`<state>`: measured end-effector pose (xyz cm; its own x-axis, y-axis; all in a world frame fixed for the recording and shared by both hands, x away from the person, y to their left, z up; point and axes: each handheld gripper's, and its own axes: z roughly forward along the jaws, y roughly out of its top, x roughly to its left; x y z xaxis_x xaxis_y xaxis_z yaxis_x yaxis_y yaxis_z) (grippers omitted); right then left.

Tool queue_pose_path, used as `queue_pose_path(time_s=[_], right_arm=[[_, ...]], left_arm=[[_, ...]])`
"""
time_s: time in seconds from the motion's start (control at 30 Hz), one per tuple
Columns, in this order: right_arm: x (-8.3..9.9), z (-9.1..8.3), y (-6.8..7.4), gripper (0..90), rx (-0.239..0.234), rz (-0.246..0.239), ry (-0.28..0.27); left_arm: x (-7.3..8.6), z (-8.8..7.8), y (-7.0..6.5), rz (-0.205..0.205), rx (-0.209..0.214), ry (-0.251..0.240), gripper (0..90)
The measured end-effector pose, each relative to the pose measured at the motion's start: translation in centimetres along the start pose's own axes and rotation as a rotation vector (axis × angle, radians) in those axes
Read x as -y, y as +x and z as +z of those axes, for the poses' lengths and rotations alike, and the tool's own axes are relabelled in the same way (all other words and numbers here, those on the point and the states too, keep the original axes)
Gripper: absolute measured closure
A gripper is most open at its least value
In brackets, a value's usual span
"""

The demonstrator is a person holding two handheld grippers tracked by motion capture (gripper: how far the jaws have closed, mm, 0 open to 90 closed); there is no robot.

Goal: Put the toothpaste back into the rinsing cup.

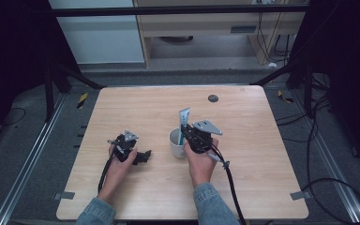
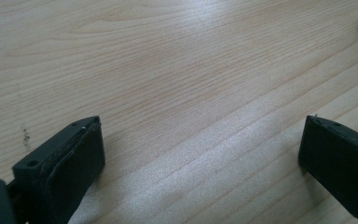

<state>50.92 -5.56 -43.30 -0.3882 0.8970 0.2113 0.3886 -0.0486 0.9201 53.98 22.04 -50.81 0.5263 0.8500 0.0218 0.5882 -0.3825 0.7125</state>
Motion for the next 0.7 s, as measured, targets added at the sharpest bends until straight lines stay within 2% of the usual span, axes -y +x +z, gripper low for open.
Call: queue_pose_path(time_s=[0.7], right_arm=[[-0.07, -0.09, -0.57, 74.2, -0.010, 0.019, 0.002]], left_arm=[[0.00, 0.00, 0.00, 0.000, 0.000, 0.000, 0.0]])
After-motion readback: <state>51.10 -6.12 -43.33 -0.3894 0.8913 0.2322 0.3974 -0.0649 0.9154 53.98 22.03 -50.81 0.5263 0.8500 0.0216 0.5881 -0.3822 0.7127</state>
